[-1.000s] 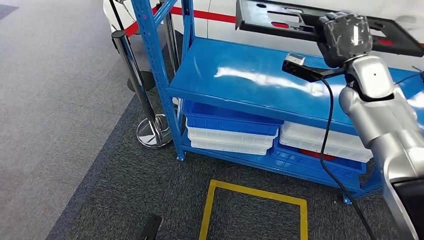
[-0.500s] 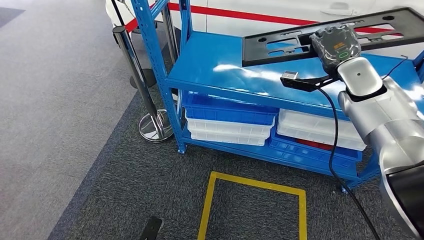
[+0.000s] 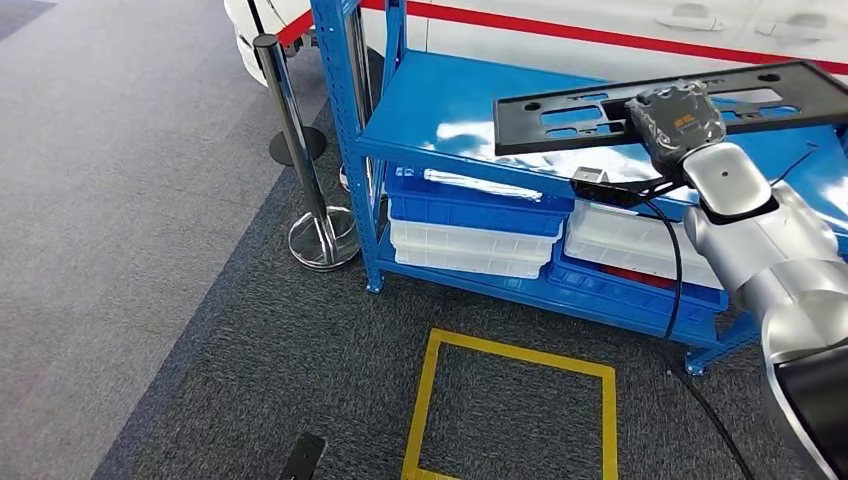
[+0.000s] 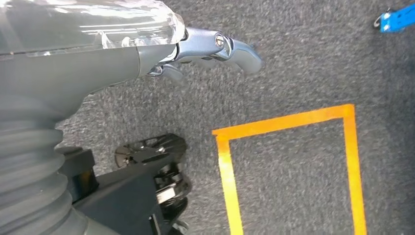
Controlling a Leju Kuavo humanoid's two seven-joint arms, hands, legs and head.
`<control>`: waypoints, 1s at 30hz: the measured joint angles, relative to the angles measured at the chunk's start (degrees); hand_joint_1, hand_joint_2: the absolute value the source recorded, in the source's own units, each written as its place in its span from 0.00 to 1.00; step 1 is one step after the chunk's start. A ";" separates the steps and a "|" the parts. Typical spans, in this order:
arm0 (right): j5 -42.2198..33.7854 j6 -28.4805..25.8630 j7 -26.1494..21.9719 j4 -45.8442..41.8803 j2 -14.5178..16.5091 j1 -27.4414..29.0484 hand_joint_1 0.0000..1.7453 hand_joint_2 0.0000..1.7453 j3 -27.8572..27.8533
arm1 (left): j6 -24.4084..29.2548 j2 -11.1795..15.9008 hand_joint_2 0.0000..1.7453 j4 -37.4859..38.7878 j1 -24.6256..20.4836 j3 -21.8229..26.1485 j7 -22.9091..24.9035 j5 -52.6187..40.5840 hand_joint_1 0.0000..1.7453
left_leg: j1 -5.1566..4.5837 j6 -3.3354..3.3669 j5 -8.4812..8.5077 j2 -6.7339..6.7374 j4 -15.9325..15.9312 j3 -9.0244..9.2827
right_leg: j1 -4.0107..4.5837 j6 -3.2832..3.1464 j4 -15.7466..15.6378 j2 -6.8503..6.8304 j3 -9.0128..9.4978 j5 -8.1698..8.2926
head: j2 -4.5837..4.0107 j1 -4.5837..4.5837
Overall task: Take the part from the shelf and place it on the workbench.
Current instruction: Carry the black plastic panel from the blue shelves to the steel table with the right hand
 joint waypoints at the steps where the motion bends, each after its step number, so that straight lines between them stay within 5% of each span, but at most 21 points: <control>1: -0.45 -0.52 -0.08 0.02 -0.13 0.39 1.00 1.00 -0.01 | 0.02 -0.02 1.00 0.00 0.00 -0.10 0.06 0.03 0.00 | -0.02 -0.24 0.23 0.01 0.23 -0.44 | 0.23 -0.33 -3.20 -0.03 1.87 0.20 | 0.00 -0.01; 3: -1.47 -1.71 -0.25 0.05 -0.44 1.22 1.00 1.00 -0.14 | 0.02 -0.05 1.00 0.00 0.00 -0.23 0.15 0.08 0.00 | -0.03 -0.85 0.89 0.07 0.31 -0.92 | 0.68 -0.92 -6.12 -0.05 3.21 -0.24 | 0.00 -0.01; 6: -3.06 -3.42 -0.87 0.16 -0.90 2.89 1.00 1.00 -0.66 | 0.09 0.01 1.00 0.01 0.19 -0.32 0.23 0.21 0.00 | -0.12 -1.69 0.79 -0.12 0.67 -1.52 | 0.37 -1.99 -6.91 -0.26 2.64 1.02 | -0.01 -0.02; 8: -4.02 -4.40 -1.13 0.24 -1.06 4.10 1.00 1.00 -1.17 | 0.22 0.10 1.00 0.02 0.35 -0.33 0.22 0.40 0.00 | 0.00 -2.34 -2.97 -0.25 4.57 -3.02 | 0.00 -2.70 -7.28 -0.46 1.85 2.06 | 0.00 -0.03; 10: -5.06 -5.27 -1.21 0.33 -1.25 5.42 1.00 1.00 -1.79 | 0.32 0.15 1.00 0.02 0.46 -0.33 0.18 0.79 0.00 | 0.34 -2.95 -7.75 -0.22 11.84 -4.98 | -0.01 -2.94 -7.29 -0.47 0.71 2.97 | 0.00 -0.03; 12: -6.11 -6.11 -1.29 0.40 -1.53 6.83 1.00 1.00 -2.51 | 0.36 0.16 1.00 0.02 0.55 -0.33 0.10 1.10 0.00 | 0.52 -3.20 -8.67 -0.20 15.97 -5.14 | 0.00 -2.85 -7.23 -0.45 -0.39 3.84 | -0.01 -0.04; 13: -6.66 -6.46 -1.43 0.42 -1.70 7.47 1.00 1.00 -2.89 | 0.37 0.17 1.00 0.02 0.57 -0.33 0.07 1.16 0.00 | 0.54 -3.13 -7.53 -0.20 15.19 -3.92 | 0.03 -2.77 -7.19 -0.42 -0.88 4.24 | -0.01 -0.04; 15: -7.85 -6.84 -1.95 0.42 -2.09 8.44 1.00 1.00 -3.72 | 0.42 0.24 1.00 0.02 0.56 -0.33 0.02 1.21 0.00 | 0.38 -2.42 -5.00 -0.25 8.35 1.05 | 0.12 -2.55 -7.14 -0.39 -1.68 4.96 | -0.01 -0.04; 18: -9.15 -7.14 -2.55 0.28 -2.63 9.10 1.00 1.00 -5.22 | 0.55 0.45 1.00 0.01 0.54 -0.32 -0.20 1.50 0.00 | -0.09 -1.32 -5.03 -0.30 -0.77 6.67 | 0.13 -1.74 -7.29 -0.44 -2.31 6.02 | -0.01 -0.05; 21: -9.56 -7.35 -2.77 -0.49 -3.24 9.91 1.00 1.00 -6.98 | 0.56 0.52 1.00 0.02 0.71 -0.23 -0.65 2.48 0.00 | -0.01 -0.54 -3.99 -0.13 -2.41 6.89 | 0.02 -0.69 -7.50 -0.42 -2.57 6.40 | -0.01 -0.05; 23: -9.21 -7.42 -3.25 -1.46 -3.78 10.60 1.00 1.00 -8.90 | 0.54 0.52 1.00 0.02 0.75 -0.05 -1.01 3.06 0.00 | 0.32 0.10 -2.77 0.13 -3.30 6.55 | -0.02 -0.15 -4.55 -0.40 -3.81 3.43 | -0.01 -0.04; 26: -7.69 -7.49 -4.04 -2.63 -4.44 11.86 1.00 1.00 -12.41 | 0.38 0.53 1.00 0.02 0.97 0.49 -1.39 3.95 0.00 | 0.34 0.32 -1.82 0.21 -3.20 5.28 | -0.31 0.58 5.38 -0.40 -7.03 -2.31 | 0.00 -0.04; 28: -6.58 -7.50 -4.63 -3.24 -4.69 12.83 1.00 1.00 -14.64 | 0.36 0.53 1.00 0.02 1.27 0.83 -1.44 4.31 0.00 | 0.47 0.13 -1.53 0.20 -2.70 4.46 | -0.64 1.03 6.56 -0.43 -6.35 -1.61 | 0.00 -0.04; 30: -5.57 -7.51 -4.97 -3.93 -4.75 13.31 1.00 1.00 -16.52 | 0.39 0.52 1.00 0.02 1.41 0.98 -1.45 4.34 0.00 | 0.60 -0.27 -1.60 0.24 -1.77 3.63 | -1.08 1.36 0.27 -0.54 -2.22 0.92 | 0.00 -0.04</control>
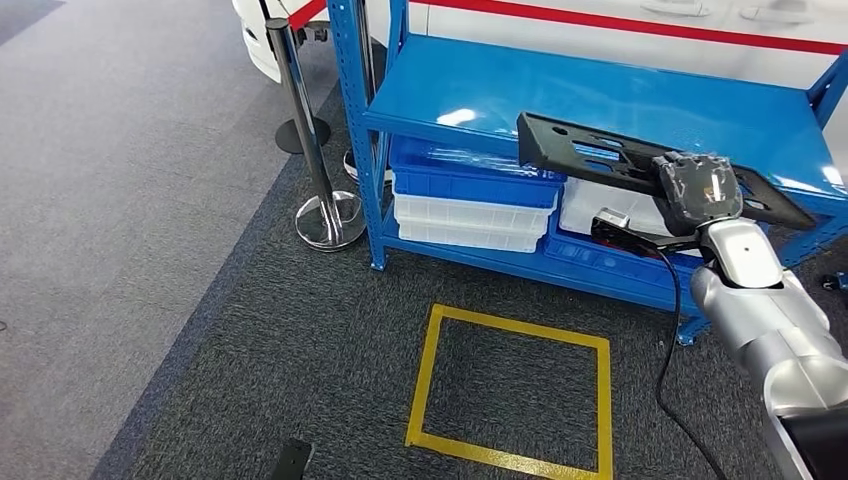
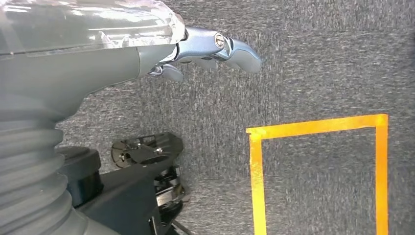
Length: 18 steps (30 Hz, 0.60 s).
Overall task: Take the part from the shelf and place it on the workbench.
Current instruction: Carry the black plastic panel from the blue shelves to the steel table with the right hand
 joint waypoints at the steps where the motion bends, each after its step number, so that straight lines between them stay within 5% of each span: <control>1: 0.41 -0.01 -0.04 -0.31 0.01 0.06 1.00 1.00 -0.91 | 0.03 -0.01 1.00 0.00 -0.02 0.04 -0.01 0.04 0.00 | -0.04 -0.28 -0.10 0.02 0.53 -0.47 | 0.03 -0.08 -3.19 0.01 1.97 0.72 | 0.01 -0.01; 3: 1.24 -0.03 -0.20 -0.90 0.01 0.36 1.00 1.00 -2.80 | 0.09 -0.01 1.00 0.00 0.01 0.13 -0.08 0.22 0.00 | -0.21 -0.91 -0.14 0.03 1.27 -1.15 | 0.26 -0.72 -6.28 0.12 3.61 0.73 | 0.01 -0.02; 7: 5.38 -0.05 -0.75 -3.15 0.12 1.92 1.00 1.00 -7.71 | 0.56 -0.02 1.00 0.00 0.36 0.48 -0.18 0.93 0.00 | -0.18 -2.05 -1.04 -0.08 2.74 -2.17 | 0.23 -2.55 -6.67 0.15 3.13 1.19 | -0.01 -0.04; 10: 7.68 -0.05 -2.21 -5.78 0.49 3.26 1.00 1.00 -12.97 | 0.96 -0.04 1.00 0.00 0.54 0.63 -0.23 0.93 0.00 | 0.09 -2.78 -6.38 -0.08 11.78 -5.82 | 0.33 -3.51 -6.80 0.01 2.70 1.62 | -0.01 -0.05; 12: 7.35 -0.05 -4.31 -6.82 0.94 4.16 1.00 1.00 -17.57 | 1.20 -0.06 1.00 0.00 0.76 0.82 -0.28 1.00 0.00 | 0.17 -2.89 -7.96 -0.07 16.99 -7.68 | 0.55 -3.72 -6.76 -0.01 2.47 1.78 | -0.01 -0.04; 14: 6.34 -0.05 -6.67 -6.75 1.45 4.52 1.00 1.00 -21.73 | 1.33 -0.08 1.00 0.00 0.89 0.98 -0.40 1.09 0.00 | 0.10 -2.47 -5.52 -0.10 14.53 -6.04 | 0.78 -3.77 -6.68 0.04 2.41 1.85 | 0.00 -0.04; 16: 5.36 -0.05 -7.91 -6.18 1.99 4.54 1.00 1.00 -25.45 | 1.37 -0.07 1.00 0.00 0.85 1.04 -0.49 1.17 0.00 | -0.18 -1.42 -2.29 -0.20 7.18 -2.12 | 0.99 -3.67 -6.66 0.09 2.36 1.93 | 0.00 -0.04; 18: 5.23 -0.05 -8.03 -5.74 2.44 4.59 1.00 1.00 -28.74 | 1.46 -0.15 1.00 0.00 0.82 1.10 -0.54 1.50 0.00 | -0.62 -0.70 -1.24 -0.28 2.41 0.20 | 0.89 -3.19 -6.74 0.08 2.12 2.23 | -0.01 -0.04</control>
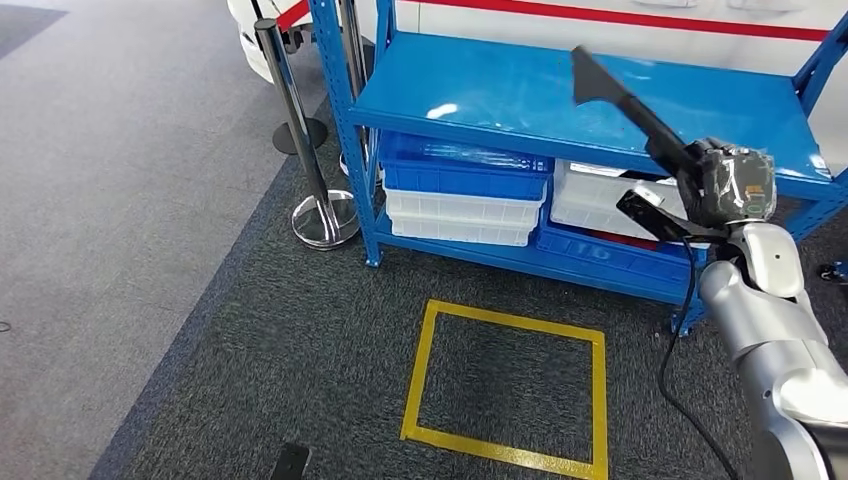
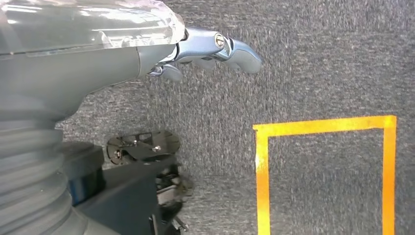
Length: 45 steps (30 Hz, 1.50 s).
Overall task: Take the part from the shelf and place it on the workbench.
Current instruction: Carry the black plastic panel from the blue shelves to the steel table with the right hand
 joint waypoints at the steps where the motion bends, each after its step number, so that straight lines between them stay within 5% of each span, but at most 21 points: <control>1: 0.11 -0.01 0.03 0.20 0.20 0.06 1.00 1.00 -1.54 | 0.06 -0.08 1.00 0.00 0.01 0.04 -0.01 0.21 0.00 | -0.19 0.08 -0.12 0.00 -0.82 0.30 | -0.11 0.37 -0.15 -0.02 -0.15 0.23 | 0.00 0.00; 5: 0.34 -0.02 -0.20 1.18 0.93 0.17 1.00 1.00 -6.66 | 0.22 -0.39 1.00 0.00 0.06 0.19 -0.06 0.56 0.00 | -0.19 -0.65 0.50 -0.13 -2.17 0.04 | -0.14 0.68 -0.74 -0.18 -0.36 0.85 | 0.00 0.01; 17: 0.59 -0.02 -0.23 2.51 2.16 0.02 1.00 1.00 -13.67 | 0.41 -0.82 1.00 0.00 0.04 0.34 -0.37 1.36 0.00 | -0.71 1.38 1.47 -0.04 -1.49 -1.43 | -0.87 3.10 -1.42 -0.08 -1.13 2.27 | 0.00 0.01; 19: 0.49 -0.03 -0.28 2.64 2.17 -0.19 1.00 1.00 -14.54 | 0.41 -0.93 1.00 0.00 0.01 0.34 -0.37 1.35 0.00 | -0.46 1.99 2.02 0.29 -2.17 -1.30 | -0.90 3.35 0.66 0.03 -2.13 0.54 | 0.00 0.02; 22: -0.17 -0.02 -0.91 3.44 2.17 -0.58 1.00 1.00 -15.61 | 0.41 -1.09 1.00 0.00 0.04 0.34 -0.38 1.34 0.00 | -0.47 2.29 2.30 0.58 -2.36 -1.46 | -0.83 3.44 11.11 0.06 -6.53 -5.11 | 0.01 0.02; 24: -1.04 -0.01 -1.70 4.49 2.16 -0.62 1.00 1.00 -16.11 | 0.40 -1.11 1.00 0.00 0.06 0.34 -0.40 1.32 0.00 | -0.51 2.26 2.29 0.66 -2.20 -1.53 | -0.82 3.36 14.56 0.04 -7.61 -5.75 | 0.00 0.02; 28: -2.88 -0.02 -3.40 6.18 2.15 -1.30 1.00 1.00 -16.82 | 0.32 -1.21 1.00 0.00 -0.01 0.35 -0.44 1.28 0.00 | -0.65 1.69 1.97 0.63 -1.42 -1.79 | -0.51 2.36 2.43 -0.15 -0.76 -0.40 | 0.01 0.01; 30: -3.73 -0.02 -4.18 6.76 2.11 -1.66 1.00 1.00 -17.07 | 0.31 -1.26 1.00 0.00 0.00 0.35 -0.43 1.27 0.00 | -0.81 1.22 1.87 0.60 -1.13 -2.17 | -0.18 1.80 -0.40 -0.21 0.46 -0.18 | 0.00 0.01; 37: -3.18 -0.02 -5.79 6.28 2.07 -0.40 1.00 1.00 -17.36 | 0.70 -1.26 1.00 0.00 0.01 0.34 -0.35 1.39 0.00 | -0.72 1.03 2.15 0.67 -1.36 -2.38 | 0.07 1.00 -0.71 0.06 0.14 0.19 | 0.01 0.01; 45: -1.22 -0.03 -7.21 4.81 2.56 0.80 1.00 1.00 -17.38 | 1.09 -1.27 1.00 0.00 0.37 0.34 -0.48 1.43 0.00 | -0.80 1.05 2.25 0.68 -1.36 -2.48 | 0.01 1.12 -0.72 0.02 0.08 0.31 | 0.01 -0.01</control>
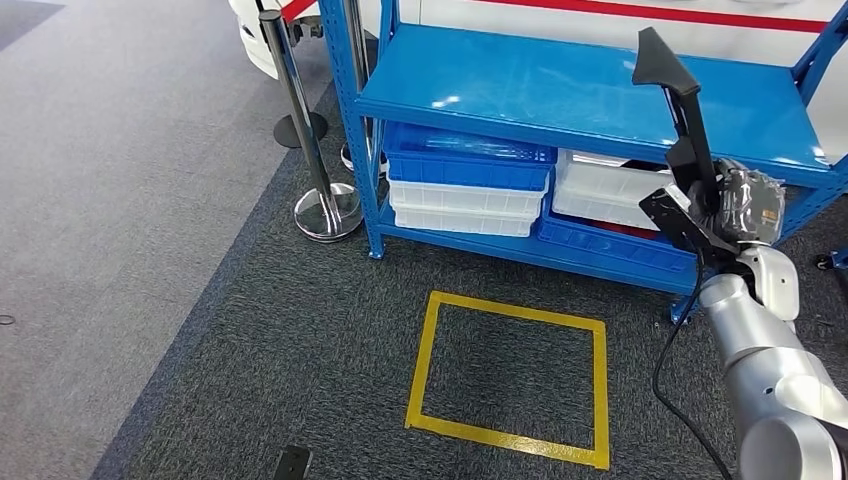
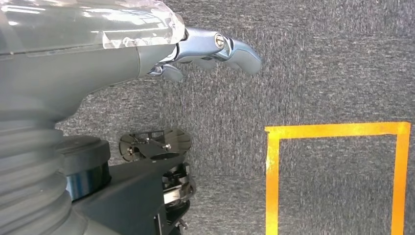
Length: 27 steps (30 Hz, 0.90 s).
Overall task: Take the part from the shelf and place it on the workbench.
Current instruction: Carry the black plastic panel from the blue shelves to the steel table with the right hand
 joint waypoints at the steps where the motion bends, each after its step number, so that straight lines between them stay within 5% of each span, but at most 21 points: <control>1: 0.34 -0.01 -0.18 -0.44 0.04 0.10 1.00 1.00 -0.01 | 0.08 -0.04 1.00 0.00 0.04 0.00 -0.04 0.01 0.00 | 0.21 0.04 0.23 0.12 -0.42 0.21 | 0.02 0.14 0.01 0.02 0.03 -0.07 | 0.00 0.01; 4: 0.97 -0.05 -0.72 -1.65 0.10 0.30 1.00 1.00 -0.08 | 0.28 -0.31 1.00 0.00 0.07 0.02 -0.16 0.01 0.00 | 0.81 0.28 1.07 0.77 -2.03 1.02 | 0.06 0.64 3.38 0.10 -1.35 -2.59 | -0.01 0.02; 6: 1.16 -0.06 -0.92 -2.15 0.11 0.63 1.00 1.00 -0.18 | 0.34 -0.48 1.00 0.00 0.14 0.02 -0.21 0.01 0.00 | 0.80 0.39 1.14 1.24 -2.15 1.06 | -0.14 1.06 10.53 0.12 -4.73 -6.11 | -0.01 0.02; 8: 1.45 -0.05 -0.99 -2.45 0.11 1.25 1.00 1.00 -0.31 | 0.34 -0.56 1.00 0.01 0.28 0.02 -0.22 0.02 0.00 | 0.88 0.26 1.02 1.87 -1.99 1.03 | -0.50 1.55 15.37 0.04 -7.18 -7.20 | -0.01 0.02; 9: 1.63 -0.06 -1.05 -2.58 0.11 1.52 1.00 1.00 -0.39 | 0.34 -0.58 1.00 0.01 0.32 0.02 -0.22 0.03 0.00 | 0.98 0.10 0.89 2.23 -1.83 1.01 | -0.71 1.78 14.72 -0.09 -6.94 -6.14 | 0.00 0.02; 12: 2.01 -0.07 -1.25 -3.22 0.11 1.76 1.00 1.00 -0.70 | 0.32 -0.63 1.00 0.02 0.34 0.02 -0.22 0.02 0.00 | 1.16 -0.98 -0.05 3.42 -0.45 0.82 | -0.94 2.19 4.54 -2.84 -2.07 -1.13 | -0.01 0.02; 14: 2.25 -0.09 -1.33 -3.69 0.10 1.84 1.00 1.00 -1.03 | 0.29 -0.62 1.00 0.02 0.37 0.01 -0.20 0.01 0.00 | 0.91 -1.70 -0.69 4.23 0.41 0.66 | -0.66 1.24 1.20 -3.94 -0.63 -0.32 | 0.00 0.01; 17: 2.91 -0.11 -1.61 -4.43 0.06 2.34 1.00 1.00 -1.64 | 0.27 -0.57 1.00 0.02 0.39 0.00 -0.07 -0.02 0.00 | 0.96 -2.41 -1.34 5.29 0.87 0.63 | -0.50 -0.40 1.28 -1.81 -1.12 -0.09 | -0.01 -0.01; 19: 3.35 -0.11 -1.83 -5.02 0.04 2.47 1.00 1.00 -2.06 | 0.26 -0.56 1.00 0.02 0.33 -0.02 0.00 -0.03 0.00 | 1.29 -2.94 -3.77 3.38 3.86 -0.46 | -0.64 -1.06 1.19 -0.53 -1.30 0.21 | -0.01 -0.01; 21: 3.71 -0.11 -2.03 -5.35 0.04 2.56 1.00 1.00 -2.61 | 0.26 -0.54 1.00 0.02 0.39 -0.05 0.08 -0.04 0.00 | 1.44 -3.19 -7.71 0.97 10.87 -3.22 | -0.61 -1.42 1.19 0.79 -1.43 0.38 | 0.00 -0.01; 23: 4.11 -0.11 -2.07 -5.49 0.04 2.86 1.00 1.00 -3.15 | 0.26 -0.51 1.00 0.02 0.44 -0.07 0.13 -0.04 0.00 | 1.40 -2.99 -9.49 0.21 16.54 -5.61 | -0.33 -1.57 1.22 2.40 -1.50 0.47 | -0.01 -0.01; 25: 4.55 -0.11 -2.01 -5.81 0.04 3.20 1.00 1.00 -3.67 | 0.25 -0.50 1.00 0.02 0.41 -0.09 0.13 -0.05 0.00 | 1.25 -2.19 -7.03 -0.43 14.33 -4.61 | 0.00 -1.64 1.24 4.19 -1.46 0.52 | -0.01 0.00; 27: 4.85 -0.12 -1.97 -6.15 0.05 3.28 1.00 1.00 -4.21 | 0.20 -0.44 1.00 0.04 0.33 -0.10 0.15 -0.06 0.00 | 1.16 -0.80 -3.19 -2.87 6.85 -1.16 | 0.22 -1.58 1.22 5.80 -1.41 0.60 | 0.00 0.01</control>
